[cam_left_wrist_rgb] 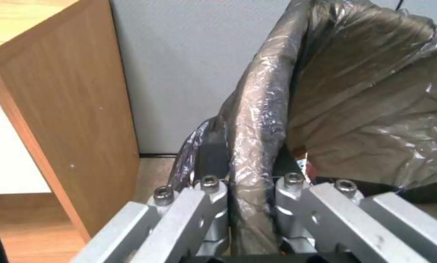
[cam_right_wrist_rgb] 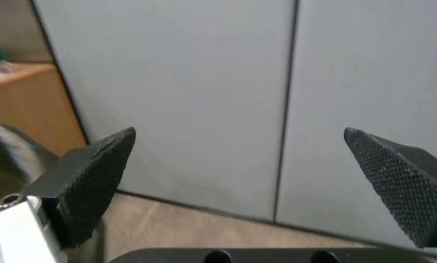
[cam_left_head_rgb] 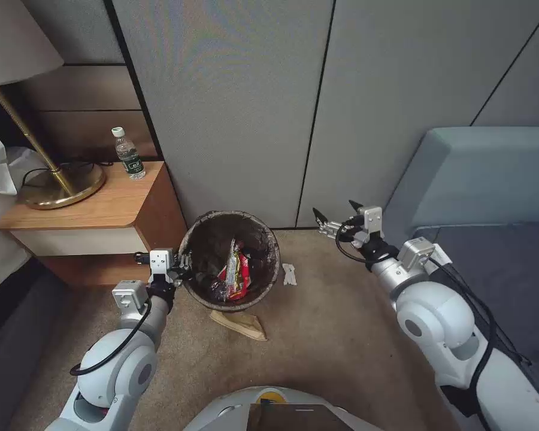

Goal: Pick up the trash bin, then pick up the garbage from the floor and place it into the trash bin.

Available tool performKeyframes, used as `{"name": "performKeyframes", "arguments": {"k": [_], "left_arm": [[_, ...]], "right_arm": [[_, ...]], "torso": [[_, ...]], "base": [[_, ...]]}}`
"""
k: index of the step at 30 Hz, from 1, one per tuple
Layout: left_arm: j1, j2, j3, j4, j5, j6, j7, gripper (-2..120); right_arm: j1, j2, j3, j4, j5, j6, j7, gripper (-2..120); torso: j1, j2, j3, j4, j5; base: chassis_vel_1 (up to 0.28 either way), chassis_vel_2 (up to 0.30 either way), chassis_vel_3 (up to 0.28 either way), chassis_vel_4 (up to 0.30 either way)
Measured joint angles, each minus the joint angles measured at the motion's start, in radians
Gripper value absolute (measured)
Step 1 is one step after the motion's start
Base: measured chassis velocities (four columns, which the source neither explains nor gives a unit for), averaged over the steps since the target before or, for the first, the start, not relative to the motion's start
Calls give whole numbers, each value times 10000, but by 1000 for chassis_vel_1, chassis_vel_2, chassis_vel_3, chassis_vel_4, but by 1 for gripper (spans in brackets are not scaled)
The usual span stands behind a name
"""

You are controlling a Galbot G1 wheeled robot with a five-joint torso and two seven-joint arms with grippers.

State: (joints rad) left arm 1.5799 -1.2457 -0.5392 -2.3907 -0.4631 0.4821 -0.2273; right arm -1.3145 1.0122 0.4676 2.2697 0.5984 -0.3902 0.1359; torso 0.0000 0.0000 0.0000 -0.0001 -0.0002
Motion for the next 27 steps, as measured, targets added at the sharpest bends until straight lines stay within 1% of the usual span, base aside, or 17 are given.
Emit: {"name": "performKeyframes", "arguments": {"k": [2, 6, 7, 11, 12, 14, 16, 17, 20, 21, 25, 27], "left_arm": [[7, 0, -12, -3, 14, 0, 1, 7], [40, -7, -31, -24, 52, 0, 5, 7], [40, -7, -31, -24, 52, 0, 5, 7], [68, -9, -48, -50, 59, 0, 7, 7], [68, -9, -48, -50, 59, 0, 7, 7], [112, -3, -76, -90, 59, 0, 10, 7], [130, 14, -106, -129, 51, 0, 15, 7], [130, 14, -106, -129, 51, 0, 15, 7], [128, 15, -109, -139, 45, 0, 23, 7], [128, 15, -109, -139, 45, 0, 23, 7], [118, -28, -40, -141, 52, 0, 46, 7], [118, -35, -25, -141, 55, 0, 50, 7]], "right_arm": [[-82, 60, 12, -200, -116, 101, -85, 100], [-267, 421, -80, -1435, -820, 720, -514, 100], [-267, 421, -80, -1435, -820, 720, -514, 100], [-229, 627, -385, -2210, -1194, 1074, -622, 100], [-229, 627, -385, -2210, -1194, 1074, -622, 100], [-124, 772, -734, -2843, -1548, 1308, -650, 100], [-40, 889, -1087, -3314, -1686, 1333, -645, 100], [-40, 889, -1087, -3314, -1686, 1333, -645, 100], [71, 998, -1390, -3850, -1882, 1334, -699, 100], [71, 998, -1390, -3850, -1882, 1334, -699, 100], [255, 1032, -1629, -4713, -2208, 1396, -880, 100], [291, 1034, -1660, -4881, -2263, 1418, -915, 100]], "torso": [[0, 0, 0, 0, 0], [0, 0, 0, 0, 1], [0, 0, 0, 0, 1], [0, 0, 0, 0, 1], [0, 0, 0, 0, 1], [0, 0, 0, 2, 1], [0, 0, 0, 1, 2], [0, 0, 0, 1, 2], [0, 0, 0, 1, 1], [0, 0, 0, 1, 1], [0, 0, 0, 0, 0], [0, 0, 0, 1, 1]], "base": [[0, 0, 0, 0], [0, 0, 0, 0], [0, 0, 0, 0], [0, 0, 0, 0], [0, 0, 0, 0], [0, 0, 0, 0], [0, 0, 0, 0], [0, 0, 0, 0], [0, 0, 0, 0], [0, 0, 0, 0], [0, 0, 0, 0], [0, 0, 0, 0]]}}
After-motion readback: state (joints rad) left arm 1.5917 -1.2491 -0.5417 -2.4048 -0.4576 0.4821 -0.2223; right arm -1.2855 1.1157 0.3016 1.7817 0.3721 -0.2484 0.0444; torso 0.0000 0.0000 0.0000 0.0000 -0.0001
